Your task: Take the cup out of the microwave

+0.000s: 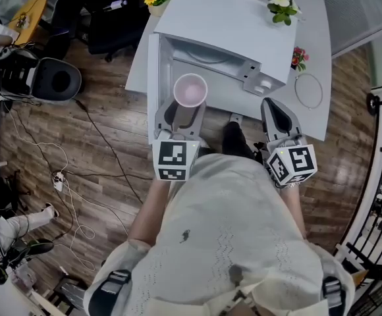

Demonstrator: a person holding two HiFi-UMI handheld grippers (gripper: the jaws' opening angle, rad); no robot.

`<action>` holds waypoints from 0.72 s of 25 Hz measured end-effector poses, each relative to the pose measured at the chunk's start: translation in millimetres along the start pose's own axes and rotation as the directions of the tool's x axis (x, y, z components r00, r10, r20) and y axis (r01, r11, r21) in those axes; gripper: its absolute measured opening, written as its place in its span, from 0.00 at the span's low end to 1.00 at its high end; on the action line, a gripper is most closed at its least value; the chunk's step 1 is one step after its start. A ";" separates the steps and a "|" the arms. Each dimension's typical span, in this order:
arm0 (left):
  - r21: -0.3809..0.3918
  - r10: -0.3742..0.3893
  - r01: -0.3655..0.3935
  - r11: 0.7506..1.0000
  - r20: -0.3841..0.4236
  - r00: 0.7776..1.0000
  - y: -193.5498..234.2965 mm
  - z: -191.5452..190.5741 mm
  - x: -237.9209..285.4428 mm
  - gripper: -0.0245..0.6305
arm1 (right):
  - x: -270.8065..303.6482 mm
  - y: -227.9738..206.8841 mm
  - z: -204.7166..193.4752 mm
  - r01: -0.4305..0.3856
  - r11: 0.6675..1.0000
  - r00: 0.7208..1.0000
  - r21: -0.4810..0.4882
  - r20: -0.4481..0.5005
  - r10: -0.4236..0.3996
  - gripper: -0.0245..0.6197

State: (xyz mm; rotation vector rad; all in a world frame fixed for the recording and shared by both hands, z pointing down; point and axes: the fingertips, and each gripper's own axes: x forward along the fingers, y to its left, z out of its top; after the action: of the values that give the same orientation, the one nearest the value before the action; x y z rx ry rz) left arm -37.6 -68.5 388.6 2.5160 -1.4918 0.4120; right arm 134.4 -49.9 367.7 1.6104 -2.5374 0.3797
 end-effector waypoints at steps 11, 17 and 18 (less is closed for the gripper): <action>-0.059 0.042 -0.040 0.997 0.033 0.999 14.4 25.4 -15.2 0.40 | -10.0 1.4 37.1 0.001 0.998 0.996 -0.061 0.090 0.004 0.05; -0.078 0.035 -0.033 0.996 0.030 0.999 9.6 22.3 -17.0 0.40 | -6.7 16.8 36.3 -0.040 0.995 0.996 -0.089 0.073 0.047 0.05; -0.078 0.031 -0.029 0.997 0.030 0.999 7.7 22.2 -17.0 0.40 | -6.1 19.6 35.5 -0.048 0.995 0.996 -0.092 0.069 0.054 0.05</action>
State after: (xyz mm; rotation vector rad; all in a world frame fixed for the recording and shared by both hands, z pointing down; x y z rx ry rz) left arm -48.9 -64.7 362.1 2.4542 -1.5278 0.3148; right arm 120.8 -46.1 329.2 1.5564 -2.6111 0.2121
